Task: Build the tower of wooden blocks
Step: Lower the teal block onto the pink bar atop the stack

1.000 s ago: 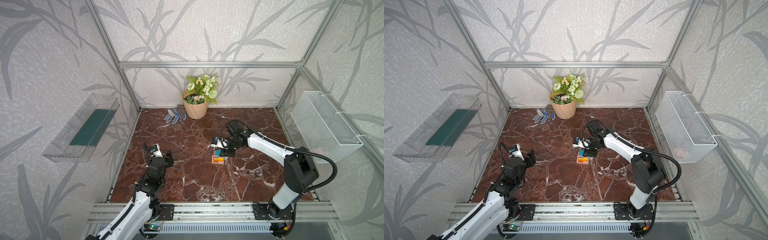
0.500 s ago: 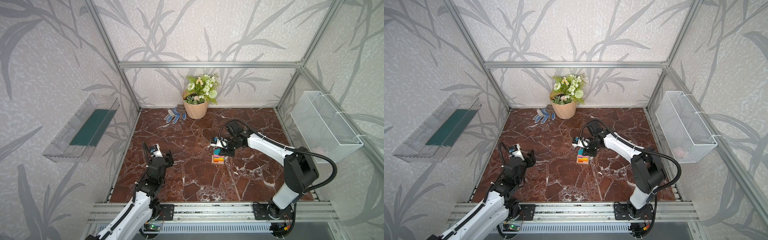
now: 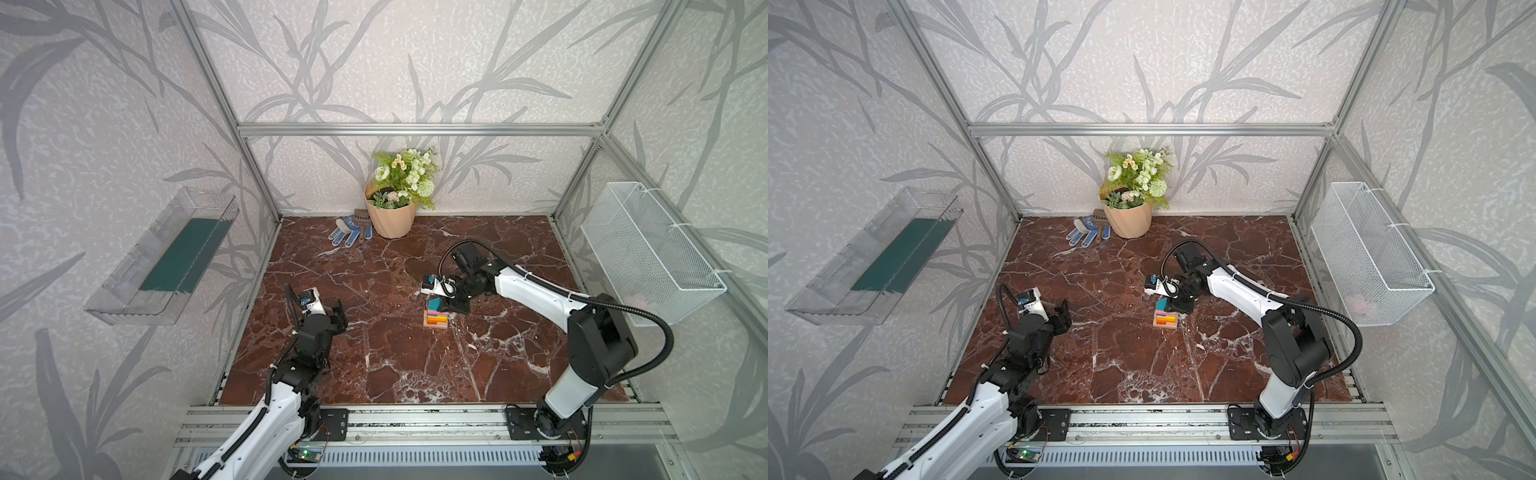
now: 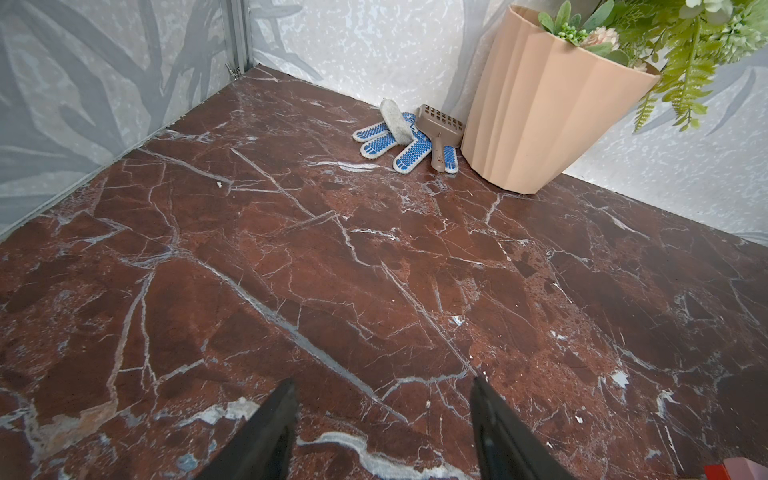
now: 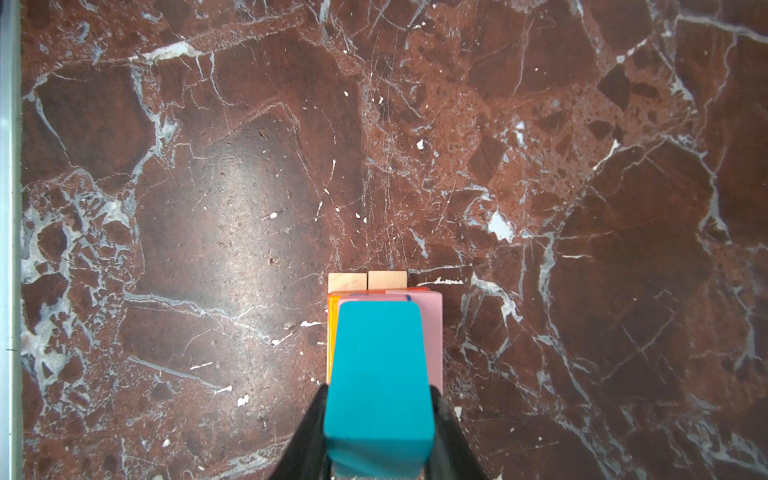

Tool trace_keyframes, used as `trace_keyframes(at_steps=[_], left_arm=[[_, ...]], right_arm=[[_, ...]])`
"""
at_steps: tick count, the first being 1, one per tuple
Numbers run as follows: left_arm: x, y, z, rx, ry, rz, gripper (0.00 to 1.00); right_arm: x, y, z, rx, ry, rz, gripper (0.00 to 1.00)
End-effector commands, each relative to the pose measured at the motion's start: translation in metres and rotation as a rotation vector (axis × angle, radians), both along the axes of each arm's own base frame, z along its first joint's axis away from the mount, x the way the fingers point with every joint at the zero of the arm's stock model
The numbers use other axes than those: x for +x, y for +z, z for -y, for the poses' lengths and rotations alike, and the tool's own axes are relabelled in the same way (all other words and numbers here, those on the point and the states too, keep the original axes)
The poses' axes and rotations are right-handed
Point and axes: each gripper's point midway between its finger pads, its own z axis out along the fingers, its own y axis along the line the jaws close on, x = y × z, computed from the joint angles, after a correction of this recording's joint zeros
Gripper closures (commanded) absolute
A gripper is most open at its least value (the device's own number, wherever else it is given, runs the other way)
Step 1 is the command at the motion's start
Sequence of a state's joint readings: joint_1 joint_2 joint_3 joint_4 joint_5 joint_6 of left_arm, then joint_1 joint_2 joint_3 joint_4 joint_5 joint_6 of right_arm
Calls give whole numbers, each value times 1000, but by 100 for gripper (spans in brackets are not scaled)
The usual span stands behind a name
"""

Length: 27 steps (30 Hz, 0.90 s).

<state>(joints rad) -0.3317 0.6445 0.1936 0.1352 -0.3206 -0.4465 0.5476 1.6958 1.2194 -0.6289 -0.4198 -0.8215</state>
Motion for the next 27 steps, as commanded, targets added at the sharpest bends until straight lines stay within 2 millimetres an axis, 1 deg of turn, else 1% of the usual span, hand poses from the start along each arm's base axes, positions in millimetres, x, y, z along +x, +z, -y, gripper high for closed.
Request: trace_keyframes(at_steps=[1, 9, 10, 12, 15, 27], left_arm=[[0, 1, -2, -4, 9, 11, 34], [0, 1, -1, -5, 8, 12, 34], [0, 1, -2, -4, 9, 11, 34], [0, 1, -1, -5, 8, 11, 34], [0, 1, -1, -4, 7, 11, 34], [0, 1, -1, -5, 7, 11, 34]], right_arm=[[-8, -5, 1, -13, 35, -21, 98], [-11, -5, 1, -27, 51, -18, 98], [-12, -6, 2, -32, 55, -19, 98], [-13, -16, 2, -52, 58, -42, 97], [-12, -18, 3, -60, 52, -47, 97], [-6, -17, 6, -74, 21, -23, 97]])
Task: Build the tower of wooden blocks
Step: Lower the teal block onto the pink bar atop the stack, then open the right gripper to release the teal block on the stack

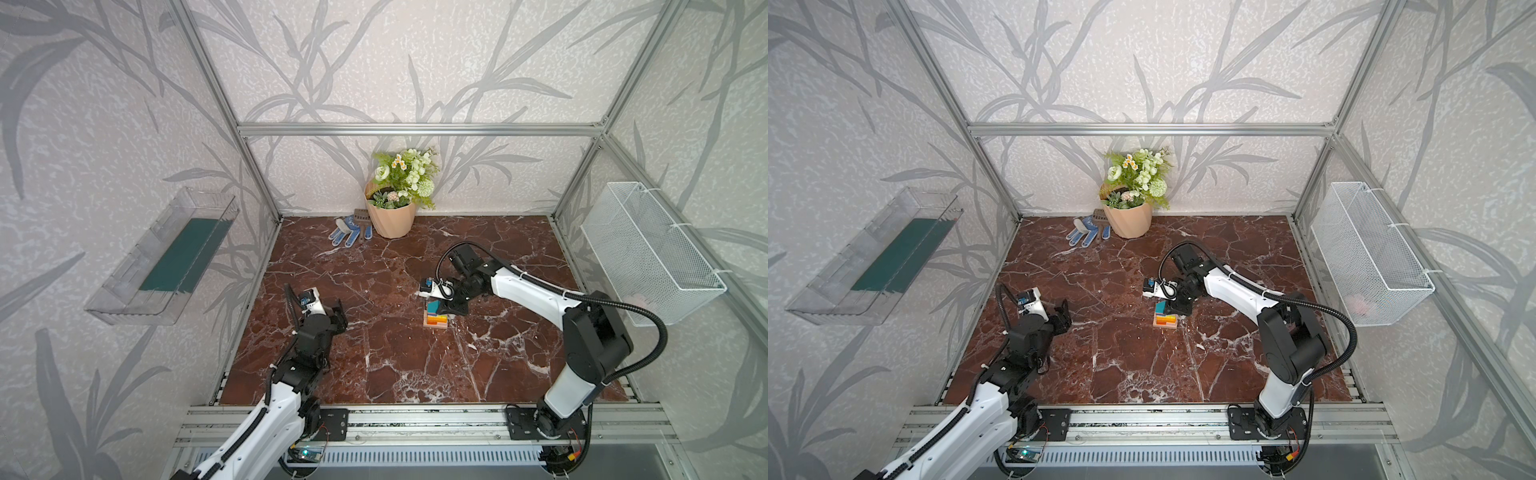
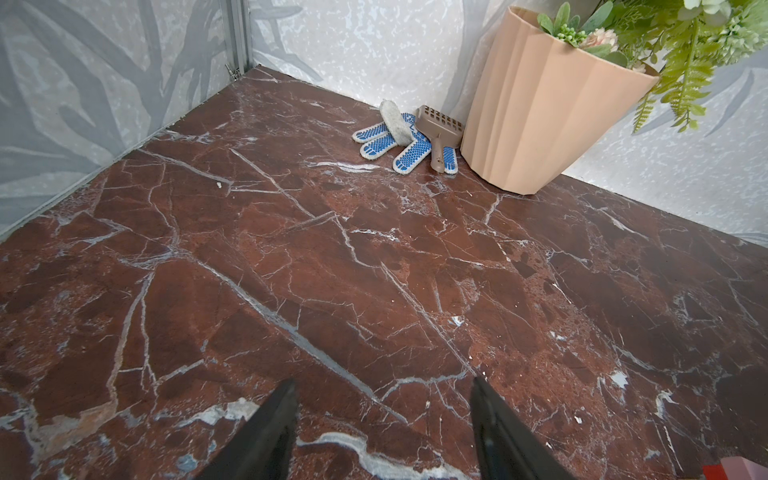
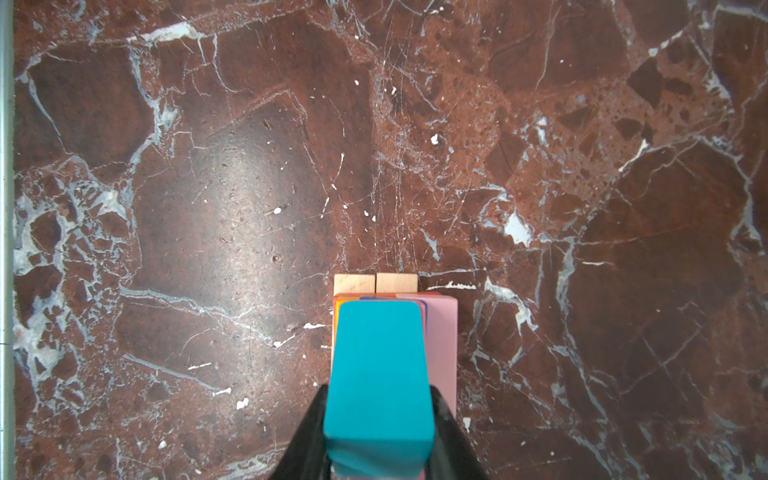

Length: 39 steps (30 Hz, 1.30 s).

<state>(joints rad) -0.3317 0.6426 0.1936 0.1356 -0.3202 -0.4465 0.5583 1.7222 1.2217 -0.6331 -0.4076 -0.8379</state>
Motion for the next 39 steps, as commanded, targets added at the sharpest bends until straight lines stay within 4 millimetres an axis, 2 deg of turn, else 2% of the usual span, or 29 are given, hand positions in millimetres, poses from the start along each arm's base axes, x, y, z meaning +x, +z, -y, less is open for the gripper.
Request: trace_keyframes(at_steps=[1, 5, 6, 7, 17, 23, 24, 25, 39], left_arm=[[0, 1, -1, -5, 7, 9, 34], [0, 1, -1, -5, 7, 10, 34], [0, 1, -1, -4, 7, 9, 34], [0, 1, -1, -5, 7, 10, 34], [0, 1, -1, -5, 6, 11, 34], [0, 1, -1, -5, 6, 10, 34], [0, 1, -1, -5, 5, 9, 34], [0, 1, -1, -5, 7, 11, 34], [0, 1, -1, -4, 4, 10, 34]], right_arm=[[-3, -4, 6, -40, -1, -7, 97], [-4, -5, 6, -26, -5, -1, 96], [-3, 5, 6, -9, -7, 22, 96], [-3, 6, 6, -7, -8, 22, 96], [-1, 4, 8, -5, -18, 10, 95], [0, 3, 8, -3, -23, 12, 84], [0, 3, 8, -3, -22, 12, 71], [-2, 2, 8, -4, -16, 7, 2], [0, 16, 6, 39, -27, 39, 1]])
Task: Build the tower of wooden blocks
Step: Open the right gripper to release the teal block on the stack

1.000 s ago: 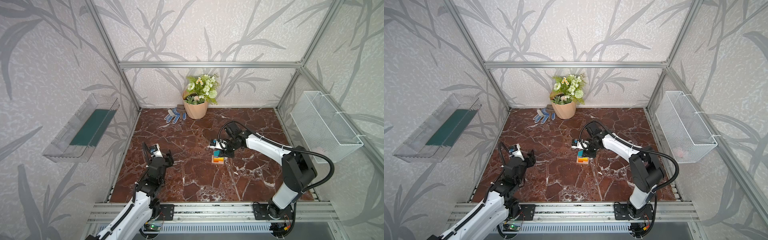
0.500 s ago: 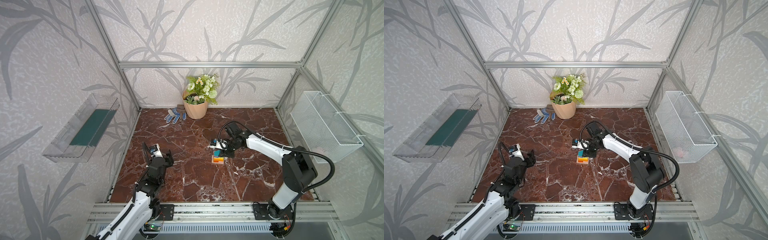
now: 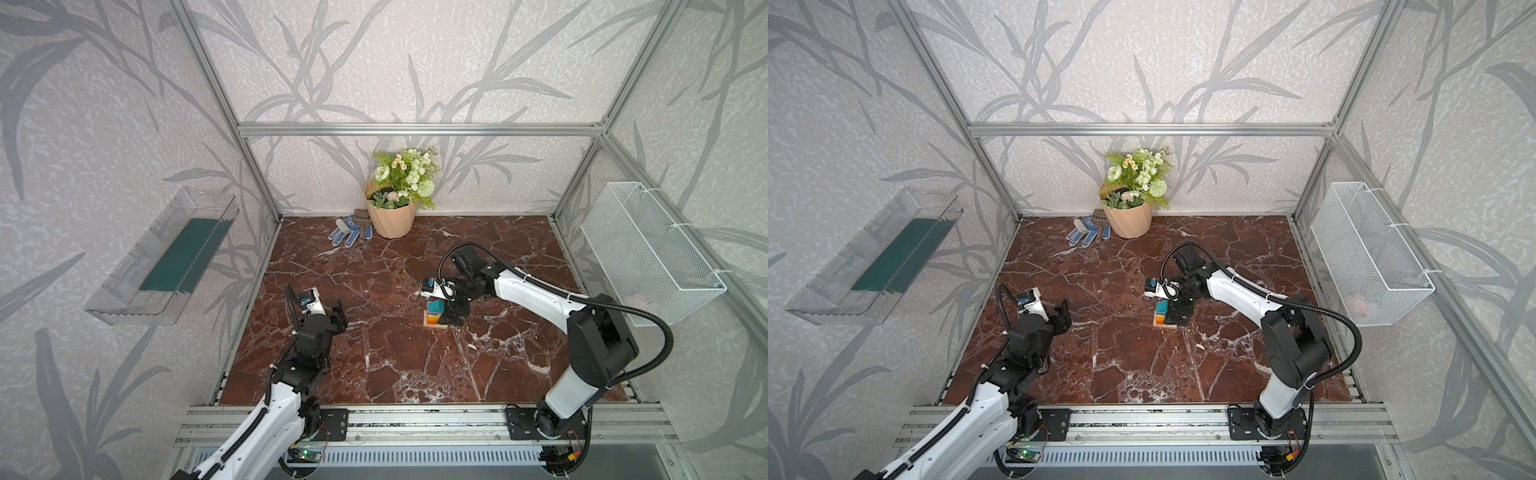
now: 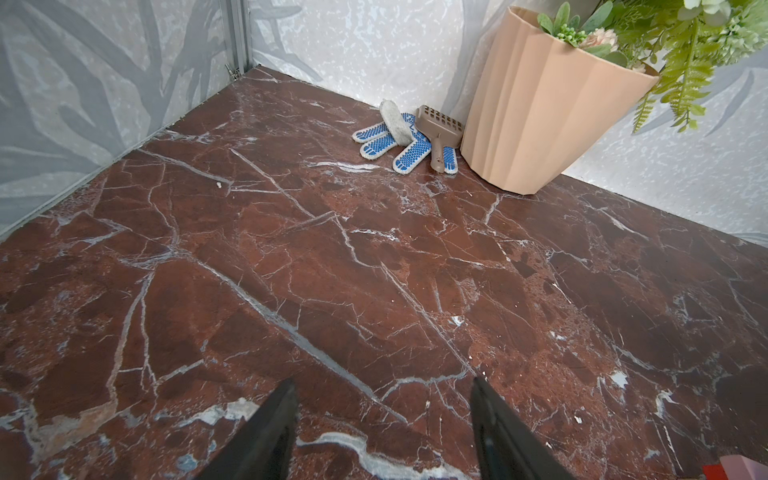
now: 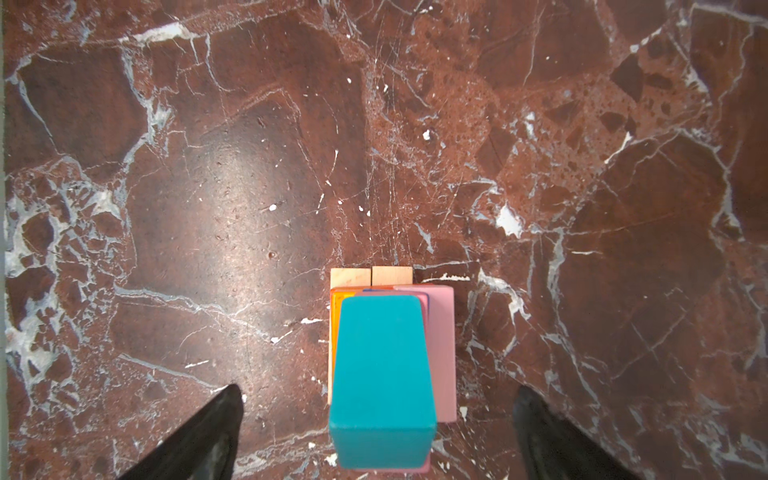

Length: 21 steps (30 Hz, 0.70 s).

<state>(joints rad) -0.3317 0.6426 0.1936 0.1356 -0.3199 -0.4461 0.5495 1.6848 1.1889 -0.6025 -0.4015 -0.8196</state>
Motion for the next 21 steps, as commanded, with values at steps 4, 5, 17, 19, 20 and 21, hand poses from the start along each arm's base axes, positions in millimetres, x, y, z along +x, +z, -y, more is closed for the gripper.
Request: trace_keyframes(at_steps=[4, 5, 17, 19, 20, 21], left_arm=[[0, 1, -1, -6, 5, 10, 34], [0, 1, -1, -5, 5, 10, 34], [0, 1, -1, -4, 4, 10, 34], [0, 0, -1, -4, 5, 9, 34], [0, 1, -1, -6, 5, 10, 34], [0, 1, -1, -5, 6, 10, 34]], right_arm=[[1, 11, 1, 29, -17, 32, 1], [3, 10, 3, 23, -26, 37, 1], [14, 6, 4, 12, -61, 31, 1], [15, 6, 5, 11, -63, 31, 1], [16, 6, 4, 10, -65, 33, 1], [16, 5, 4, 10, -65, 32, 1]])
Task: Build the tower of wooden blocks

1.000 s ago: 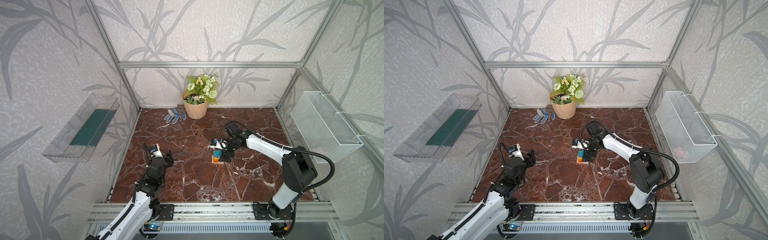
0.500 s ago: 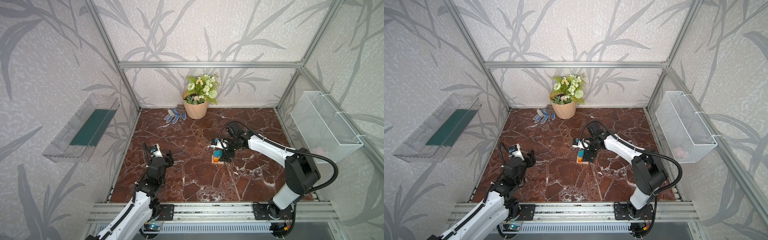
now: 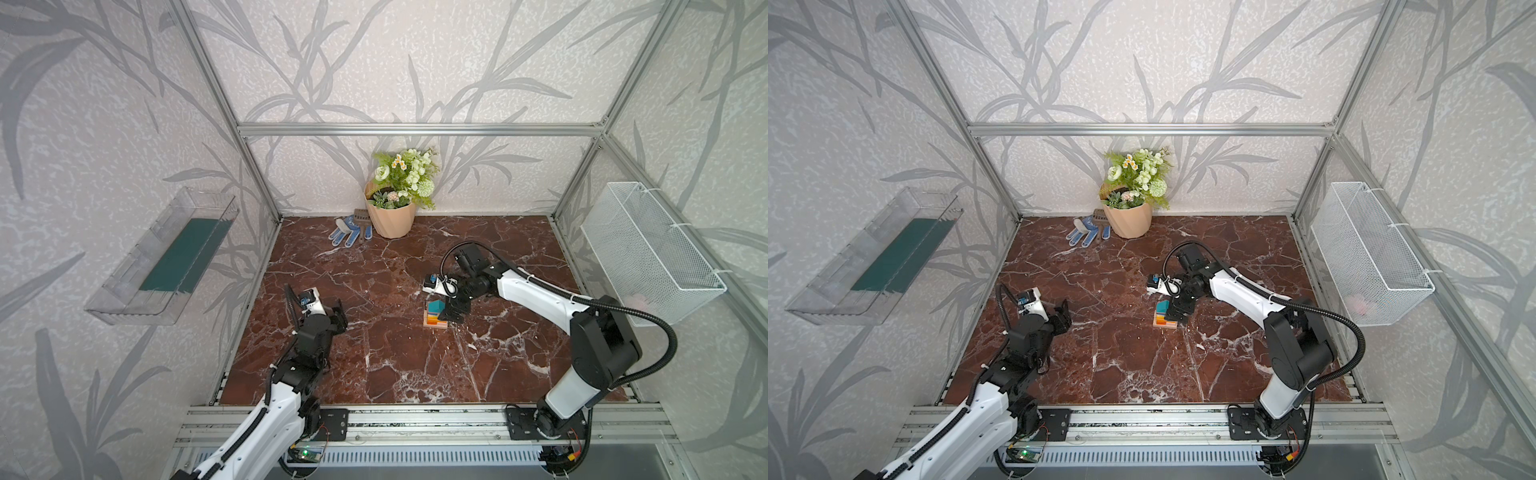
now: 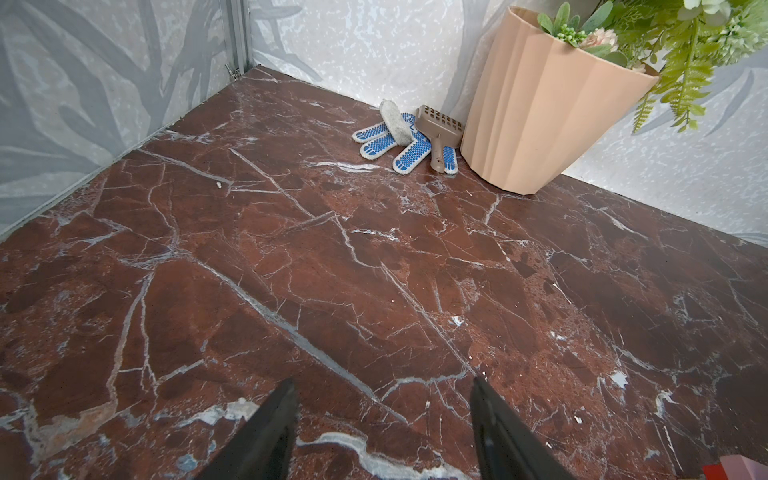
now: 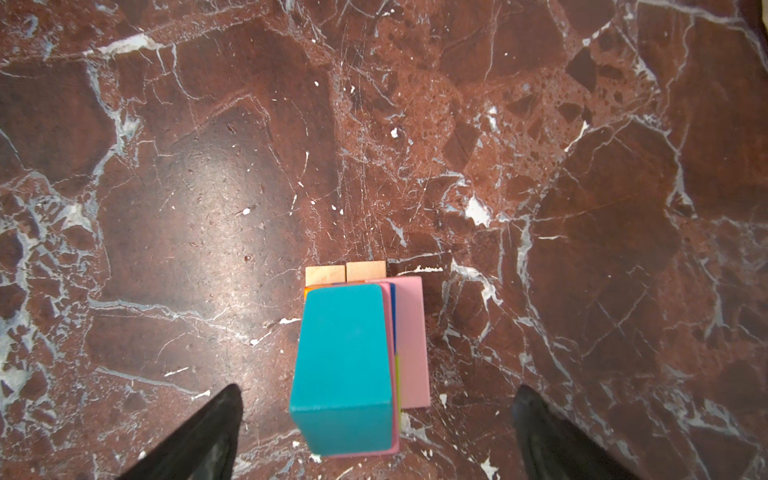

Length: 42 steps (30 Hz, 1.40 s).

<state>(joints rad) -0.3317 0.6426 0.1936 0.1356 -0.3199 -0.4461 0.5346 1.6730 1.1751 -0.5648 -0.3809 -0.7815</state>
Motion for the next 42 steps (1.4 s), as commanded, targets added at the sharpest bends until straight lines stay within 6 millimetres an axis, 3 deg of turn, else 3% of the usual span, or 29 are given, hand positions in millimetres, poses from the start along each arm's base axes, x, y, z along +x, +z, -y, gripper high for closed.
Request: trace_keyframes(at_steps=[1, 9, 11, 42], left_arm=[[0, 1, -1, -5, 5, 9, 34], [-1, 0, -1, -4, 4, 9, 34], [-1, 0, -1, -5, 5, 9, 34], [0, 1, -1, -5, 4, 10, 34]], right_arm=[[7, 3, 0, 2, -12, 10, 1], [14, 1, 0, -7, -39, 13, 1], [15, -9, 0, -23, -45, -10, 1], [30, -17, 2, -37, -105, -22, 1]])
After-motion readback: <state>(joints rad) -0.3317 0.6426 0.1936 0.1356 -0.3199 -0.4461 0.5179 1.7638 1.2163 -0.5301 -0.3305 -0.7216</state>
